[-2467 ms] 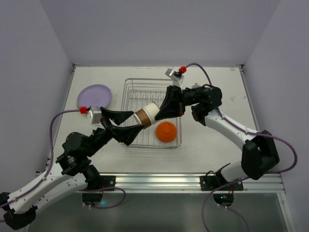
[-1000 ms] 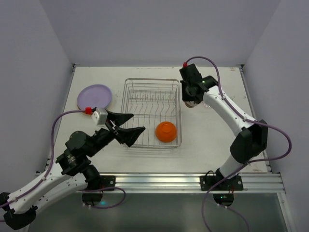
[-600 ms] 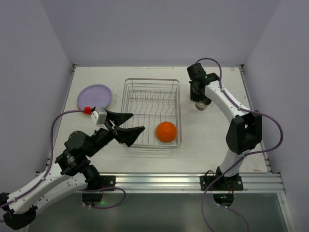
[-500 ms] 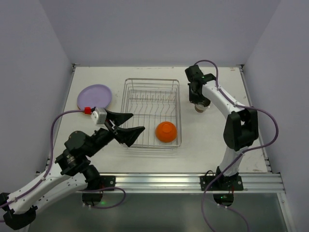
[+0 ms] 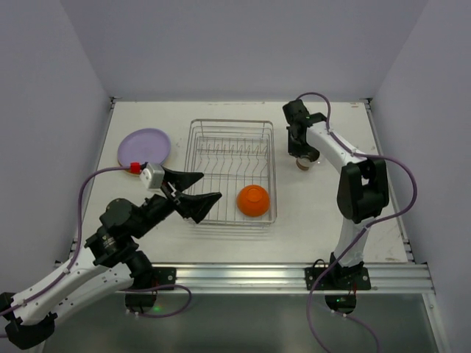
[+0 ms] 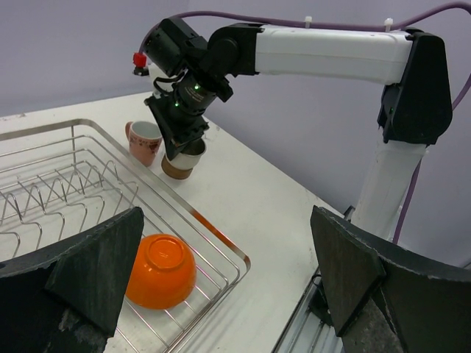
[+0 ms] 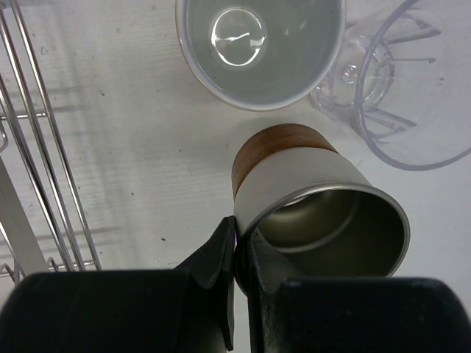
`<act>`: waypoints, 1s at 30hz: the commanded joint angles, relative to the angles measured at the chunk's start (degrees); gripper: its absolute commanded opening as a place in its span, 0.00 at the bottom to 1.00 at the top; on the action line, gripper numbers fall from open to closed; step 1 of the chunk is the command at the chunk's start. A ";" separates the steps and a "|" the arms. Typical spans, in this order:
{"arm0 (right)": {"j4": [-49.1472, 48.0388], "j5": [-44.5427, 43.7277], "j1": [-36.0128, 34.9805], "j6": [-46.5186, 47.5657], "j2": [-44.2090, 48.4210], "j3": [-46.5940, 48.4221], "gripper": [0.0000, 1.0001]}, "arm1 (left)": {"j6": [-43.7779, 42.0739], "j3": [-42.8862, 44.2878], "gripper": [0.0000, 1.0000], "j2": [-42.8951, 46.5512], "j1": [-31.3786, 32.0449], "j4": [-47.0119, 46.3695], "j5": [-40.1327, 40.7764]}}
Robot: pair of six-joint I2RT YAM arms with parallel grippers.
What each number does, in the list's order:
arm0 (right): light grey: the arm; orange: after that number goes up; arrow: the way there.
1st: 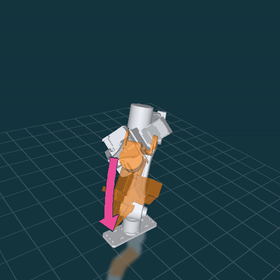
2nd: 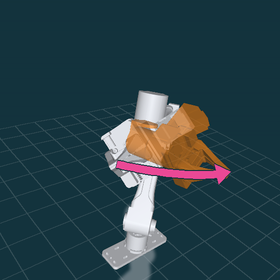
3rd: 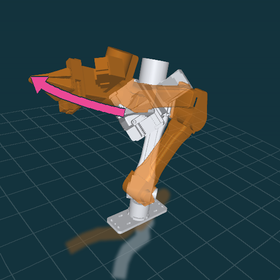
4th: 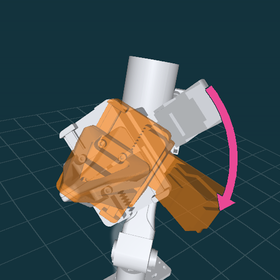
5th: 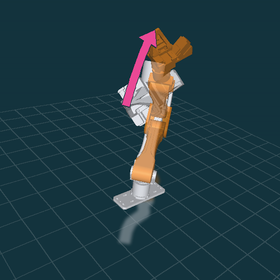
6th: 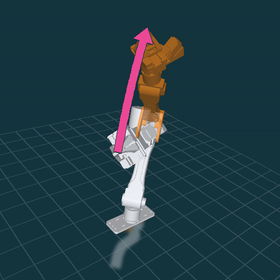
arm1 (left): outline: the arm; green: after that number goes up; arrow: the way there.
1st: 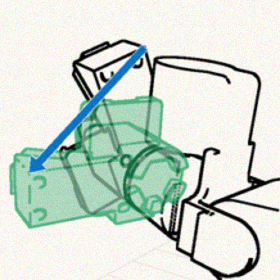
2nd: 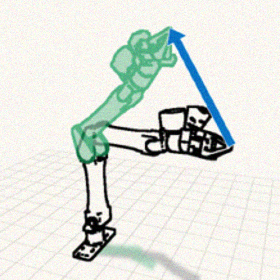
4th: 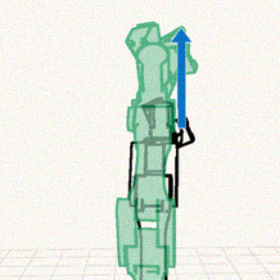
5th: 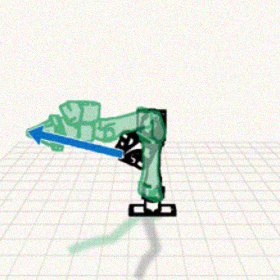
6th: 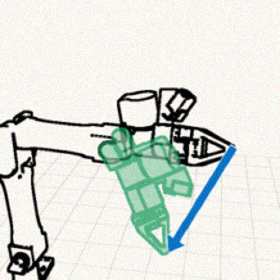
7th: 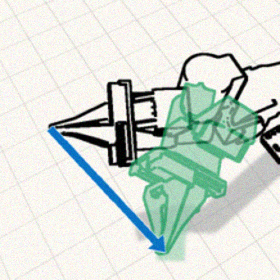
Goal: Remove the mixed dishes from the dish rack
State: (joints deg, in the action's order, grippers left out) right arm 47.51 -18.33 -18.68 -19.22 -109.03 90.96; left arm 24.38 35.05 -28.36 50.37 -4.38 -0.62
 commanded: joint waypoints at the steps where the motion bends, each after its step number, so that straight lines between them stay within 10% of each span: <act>1: -3.99 -0.30 0.22 0.68 -1.27 1.24 0.00 | -1.27 2.13 1.00 -0.73 -0.10 0.16 -0.34; 30: -7.43 -1.19 0.57 -0.38 -4.79 2.03 0.27 | -1.27 2.39 1.00 -1.00 -0.01 0.34 -0.96</act>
State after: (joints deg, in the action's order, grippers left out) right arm 41.17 -18.90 -18.31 -19.46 -113.32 90.96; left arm 24.38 35.05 -29.04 50.37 -4.08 -0.73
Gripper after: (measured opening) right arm 0.263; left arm 0.997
